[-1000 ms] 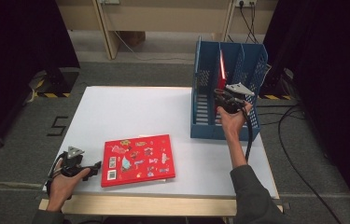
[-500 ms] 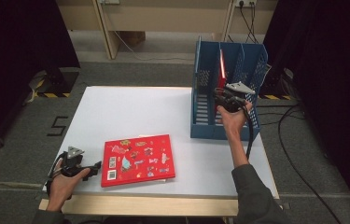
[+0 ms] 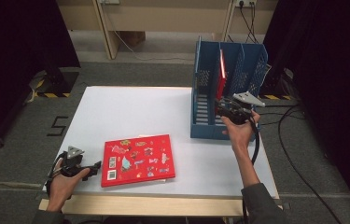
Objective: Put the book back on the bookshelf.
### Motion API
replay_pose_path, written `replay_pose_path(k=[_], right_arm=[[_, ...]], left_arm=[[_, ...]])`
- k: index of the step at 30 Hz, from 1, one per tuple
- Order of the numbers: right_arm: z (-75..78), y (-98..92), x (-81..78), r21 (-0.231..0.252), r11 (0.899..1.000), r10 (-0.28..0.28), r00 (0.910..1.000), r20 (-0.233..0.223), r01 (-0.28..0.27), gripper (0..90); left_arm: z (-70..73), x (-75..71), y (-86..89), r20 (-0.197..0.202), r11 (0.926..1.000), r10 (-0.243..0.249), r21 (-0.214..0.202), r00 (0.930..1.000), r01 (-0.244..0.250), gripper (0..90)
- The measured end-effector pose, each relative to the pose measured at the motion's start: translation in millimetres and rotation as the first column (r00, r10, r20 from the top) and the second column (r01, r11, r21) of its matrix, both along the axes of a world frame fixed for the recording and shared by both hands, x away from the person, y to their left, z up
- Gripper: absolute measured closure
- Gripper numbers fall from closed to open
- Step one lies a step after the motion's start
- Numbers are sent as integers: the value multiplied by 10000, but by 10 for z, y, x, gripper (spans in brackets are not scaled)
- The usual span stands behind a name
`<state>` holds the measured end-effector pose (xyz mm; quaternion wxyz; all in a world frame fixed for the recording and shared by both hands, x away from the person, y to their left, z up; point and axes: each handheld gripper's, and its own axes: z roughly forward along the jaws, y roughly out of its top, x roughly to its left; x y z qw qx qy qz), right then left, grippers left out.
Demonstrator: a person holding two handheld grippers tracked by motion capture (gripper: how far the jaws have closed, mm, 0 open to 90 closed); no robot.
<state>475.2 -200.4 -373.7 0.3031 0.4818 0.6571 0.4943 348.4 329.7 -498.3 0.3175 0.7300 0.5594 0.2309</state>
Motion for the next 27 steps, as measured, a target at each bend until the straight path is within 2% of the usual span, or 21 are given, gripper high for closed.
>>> replay_pose_path(k=[3, 5, 8, 10, 12, 15, 17, 20, 27], right_arm=[[-28, 9, -183, 428, 9987, 269, 9996, -47, -267, 410], [-56, 24, -290, 423, 9985, 346, 9994, 76, -349, 379], [-129, 65, -484, 454, 9962, 746, 9971, -127, -740, 340], [-179, 81, -581, 432, 9968, 692, 9970, -336, -678, 296], [-231, 99, -641, 531, 9956, 801, 9957, -470, -776, 290], [-279, 123, -709, 543, 9943, 946, 9946, -433, -922, 291], [-305, 145, -737, 361, 9929, 1148, 9920, -525, -1130, 296], [-343, 189, -784, 352, 9917, 1250, 9911, -448, -1235, 302], [-488, 312, -902, 439, 9837, 1777, 9810, -777, -1746, 308]], left_arm=[[13, -13, -1, -13, 9999, -30, -123, 10000, 30, 166], [17, -24, -7, -32, 9998, -65, -167, 10000, 64, 166], [29, -44, -31, 0, 9997, -135, -217, 9999, 135, 166], [24, -48, -43, -44, 9996, -176, -228, 9998, 175, 166], [13, -44, -55, -74, 9996, -214, -190, 9997, 213, 174], [18, -43, -56, -50, 9995, -200, -231, 9998, 199, 174], [16, -41, -55, -63, 9995, -203, -236, 9998, 201, 173], [19, -44, -55, -49, 9995, -205, -244, 9998, 203, 173], [37, -84, -50, 18, 9992, -196, -353, 9998, 196, 172]])
